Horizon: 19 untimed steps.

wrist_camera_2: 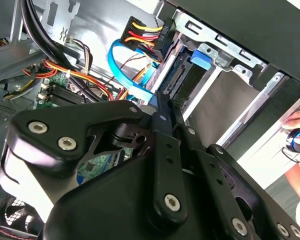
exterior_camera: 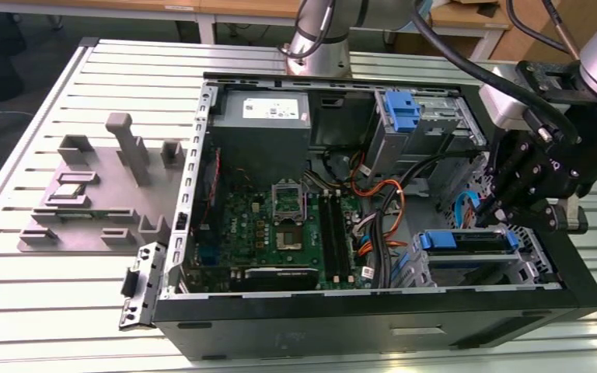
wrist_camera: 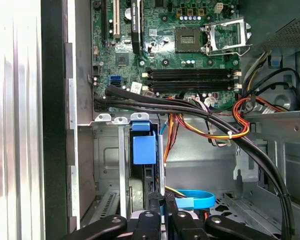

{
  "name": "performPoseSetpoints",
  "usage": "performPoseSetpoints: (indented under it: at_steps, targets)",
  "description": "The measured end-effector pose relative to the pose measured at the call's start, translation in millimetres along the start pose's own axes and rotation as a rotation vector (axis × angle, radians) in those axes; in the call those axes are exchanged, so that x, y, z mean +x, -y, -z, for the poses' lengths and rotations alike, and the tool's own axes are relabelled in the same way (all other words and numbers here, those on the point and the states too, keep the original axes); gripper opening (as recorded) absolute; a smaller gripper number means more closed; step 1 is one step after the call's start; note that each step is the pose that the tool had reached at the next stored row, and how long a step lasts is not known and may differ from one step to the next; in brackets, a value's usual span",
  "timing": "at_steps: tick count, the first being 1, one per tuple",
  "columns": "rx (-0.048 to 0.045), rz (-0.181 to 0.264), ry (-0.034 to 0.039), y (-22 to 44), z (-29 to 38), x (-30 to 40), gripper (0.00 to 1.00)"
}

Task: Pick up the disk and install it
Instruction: 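Insert the disk into the insertion slot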

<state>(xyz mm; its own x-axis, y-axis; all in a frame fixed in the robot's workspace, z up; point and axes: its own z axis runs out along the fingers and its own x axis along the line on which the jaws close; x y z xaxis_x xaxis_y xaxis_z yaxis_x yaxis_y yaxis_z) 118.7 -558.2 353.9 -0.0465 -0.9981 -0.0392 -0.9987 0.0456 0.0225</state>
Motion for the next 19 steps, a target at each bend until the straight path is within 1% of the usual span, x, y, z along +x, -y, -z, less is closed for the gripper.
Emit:
performPoseSetpoints:
  at_steps: [12,13,14,15,16,17,19]
  targets:
    - [0.0000,0.001,0.0001,-0.1,-0.2,0.1,0.17]
    - [0.0000,0.001,0.0001,-0.1,-0.1,0.1,0.23]
    - [0.0001,0.002,0.0001,-0.1,-0.2,0.1,0.23]
    - [0.0000,0.002,0.0000,-0.1,-0.2,0.0,0.29]
    - [0.0000,0.002,0.0001,-0.1,0.1,0.1,0.29]
    - [0.0000,0.002,0.0002,-0.1,1.5,0.0,0.29]
    - [0.0000,0.002,0.0001,-0.2,6.5,-0.2,0.29]
